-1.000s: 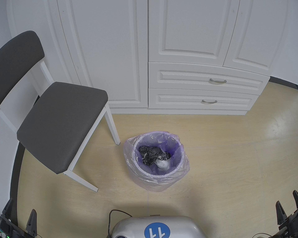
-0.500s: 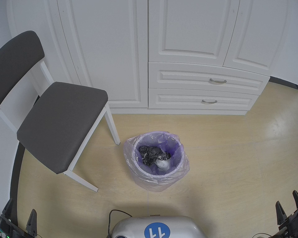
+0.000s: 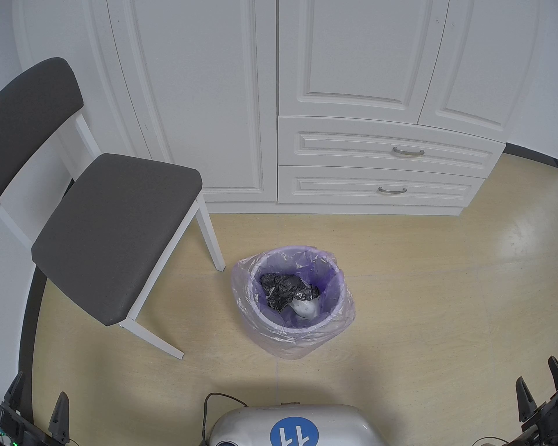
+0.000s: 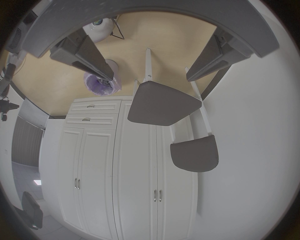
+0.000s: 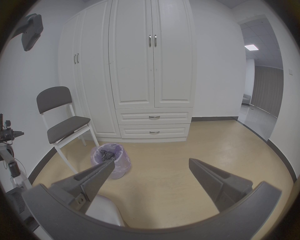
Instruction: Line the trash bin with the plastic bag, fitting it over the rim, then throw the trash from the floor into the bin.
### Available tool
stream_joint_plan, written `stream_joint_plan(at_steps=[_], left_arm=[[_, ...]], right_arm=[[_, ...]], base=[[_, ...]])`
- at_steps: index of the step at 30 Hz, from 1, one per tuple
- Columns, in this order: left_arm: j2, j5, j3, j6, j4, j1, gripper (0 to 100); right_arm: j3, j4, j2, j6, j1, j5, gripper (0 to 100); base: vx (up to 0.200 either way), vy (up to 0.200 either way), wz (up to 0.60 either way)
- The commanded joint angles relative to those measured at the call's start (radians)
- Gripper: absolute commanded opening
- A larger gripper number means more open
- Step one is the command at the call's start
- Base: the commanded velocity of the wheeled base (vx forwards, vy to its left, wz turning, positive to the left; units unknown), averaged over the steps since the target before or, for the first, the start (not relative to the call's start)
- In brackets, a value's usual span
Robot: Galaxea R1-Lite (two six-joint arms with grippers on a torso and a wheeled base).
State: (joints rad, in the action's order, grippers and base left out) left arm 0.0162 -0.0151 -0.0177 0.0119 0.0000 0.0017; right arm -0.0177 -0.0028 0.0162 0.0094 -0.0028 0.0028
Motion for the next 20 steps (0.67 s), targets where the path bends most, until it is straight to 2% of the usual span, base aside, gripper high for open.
stream_joint_plan(at_steps=[1,20], left_arm=[[-0.015,0.000,0.018,0.000,0.000,0.001,100],[-0.015,0.000,0.018,0.002,0.000,0.001,100]], right_arm=[[0.018,0.000,-0.013,0.000,0.000,0.000,100],[0.018,-0.002,-0.015,0.006,-0.002,-0.003,100]], base=[[0.000,0.000,0.00],[0.000,0.000,0.00]])
